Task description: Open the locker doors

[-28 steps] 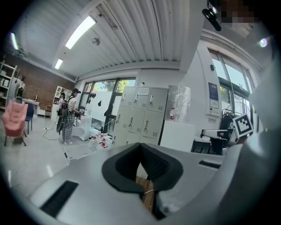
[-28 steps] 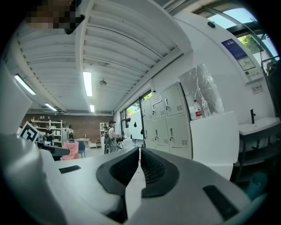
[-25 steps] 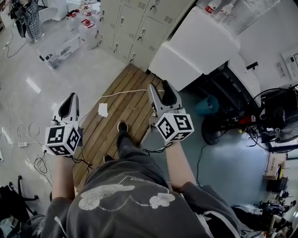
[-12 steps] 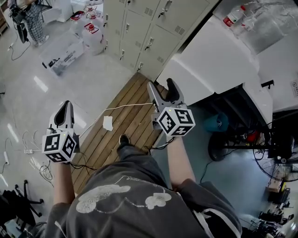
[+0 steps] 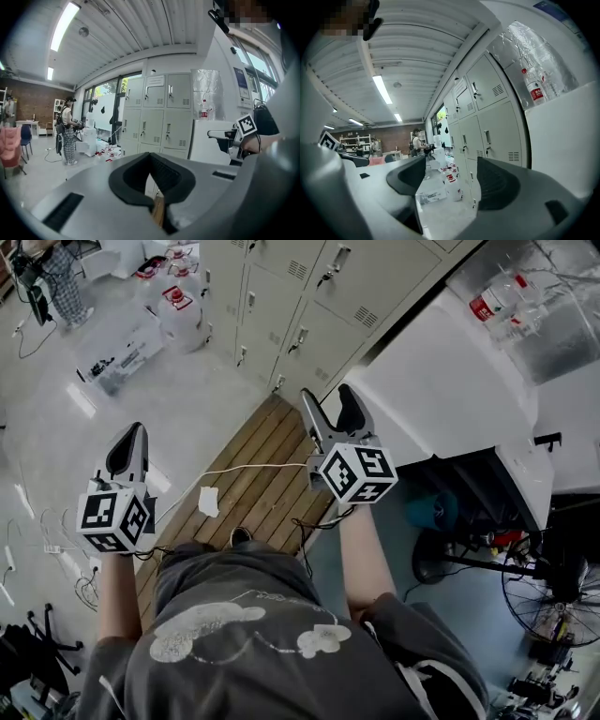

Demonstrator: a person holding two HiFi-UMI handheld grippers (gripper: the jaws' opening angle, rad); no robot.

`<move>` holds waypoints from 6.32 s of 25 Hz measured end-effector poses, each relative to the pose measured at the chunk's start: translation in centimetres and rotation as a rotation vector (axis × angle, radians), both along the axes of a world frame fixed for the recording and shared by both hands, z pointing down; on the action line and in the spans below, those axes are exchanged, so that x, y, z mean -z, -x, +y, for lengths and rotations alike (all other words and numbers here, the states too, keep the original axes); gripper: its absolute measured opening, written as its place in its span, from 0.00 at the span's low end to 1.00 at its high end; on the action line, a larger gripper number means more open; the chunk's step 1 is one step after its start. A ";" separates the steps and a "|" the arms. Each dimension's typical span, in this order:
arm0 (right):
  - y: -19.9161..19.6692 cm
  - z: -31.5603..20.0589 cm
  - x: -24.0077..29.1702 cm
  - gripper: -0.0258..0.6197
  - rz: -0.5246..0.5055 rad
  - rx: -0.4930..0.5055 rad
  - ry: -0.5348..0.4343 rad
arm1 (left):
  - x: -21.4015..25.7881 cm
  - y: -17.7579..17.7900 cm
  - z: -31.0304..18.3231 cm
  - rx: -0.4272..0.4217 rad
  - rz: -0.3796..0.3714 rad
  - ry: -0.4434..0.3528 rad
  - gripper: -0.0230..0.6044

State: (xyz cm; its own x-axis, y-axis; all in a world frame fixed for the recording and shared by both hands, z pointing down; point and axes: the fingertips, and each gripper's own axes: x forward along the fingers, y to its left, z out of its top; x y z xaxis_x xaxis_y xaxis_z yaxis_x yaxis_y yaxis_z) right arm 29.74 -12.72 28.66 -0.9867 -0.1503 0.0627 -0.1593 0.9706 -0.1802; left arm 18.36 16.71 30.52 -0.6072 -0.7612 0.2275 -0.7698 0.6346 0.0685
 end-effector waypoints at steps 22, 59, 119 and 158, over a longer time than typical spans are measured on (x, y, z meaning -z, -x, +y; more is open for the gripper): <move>14.9 -8.2 2.4 0.55 -0.101 -0.308 -0.164 | 0.8 21.1 -16.5 -0.414 -0.125 -0.101 0.05; 30.9 -27.5 35.5 0.54 -0.363 -0.243 -0.659 | 22.6 30.3 -44.4 -0.458 -0.433 -0.245 0.05; 32.6 -25.9 38.3 0.28 -0.136 -0.853 -0.741 | 24.6 34.1 -51.0 -0.948 -0.429 -0.449 0.05; 14.7 -15.7 38.0 0.14 -0.217 -1.131 -0.838 | 25.4 19.6 -49.6 -1.366 -0.389 -0.600 0.05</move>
State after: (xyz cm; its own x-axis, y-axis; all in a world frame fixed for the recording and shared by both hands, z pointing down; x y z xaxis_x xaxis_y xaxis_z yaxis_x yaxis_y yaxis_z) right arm 15.00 -28.38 -9.35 -0.2907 -0.7674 -0.5715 -0.9519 0.1715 0.2539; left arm -1.25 -32.93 5.15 0.6586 -0.6869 -0.3073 -0.7523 -0.5920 -0.2889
